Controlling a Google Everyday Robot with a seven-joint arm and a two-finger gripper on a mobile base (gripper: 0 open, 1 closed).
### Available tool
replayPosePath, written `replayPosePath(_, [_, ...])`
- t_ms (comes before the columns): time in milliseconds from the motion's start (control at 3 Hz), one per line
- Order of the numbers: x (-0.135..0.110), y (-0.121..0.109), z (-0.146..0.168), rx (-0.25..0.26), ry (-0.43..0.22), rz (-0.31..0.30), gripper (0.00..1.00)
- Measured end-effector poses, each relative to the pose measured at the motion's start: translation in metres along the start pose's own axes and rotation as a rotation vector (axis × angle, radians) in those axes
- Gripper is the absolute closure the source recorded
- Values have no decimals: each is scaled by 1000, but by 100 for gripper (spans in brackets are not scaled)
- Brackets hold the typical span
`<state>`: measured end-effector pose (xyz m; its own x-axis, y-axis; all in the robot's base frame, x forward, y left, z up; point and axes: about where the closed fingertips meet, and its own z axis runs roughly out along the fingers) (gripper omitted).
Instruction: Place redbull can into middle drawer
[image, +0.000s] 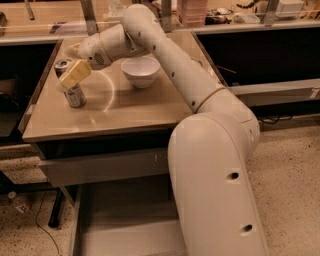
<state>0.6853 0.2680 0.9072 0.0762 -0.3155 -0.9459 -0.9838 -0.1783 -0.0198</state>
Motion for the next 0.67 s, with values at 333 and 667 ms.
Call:
replayPosePath(333, [6,6,2,-3,-8,8,0])
replayPosePath(667, [12,15,1,0,-26,10,0])
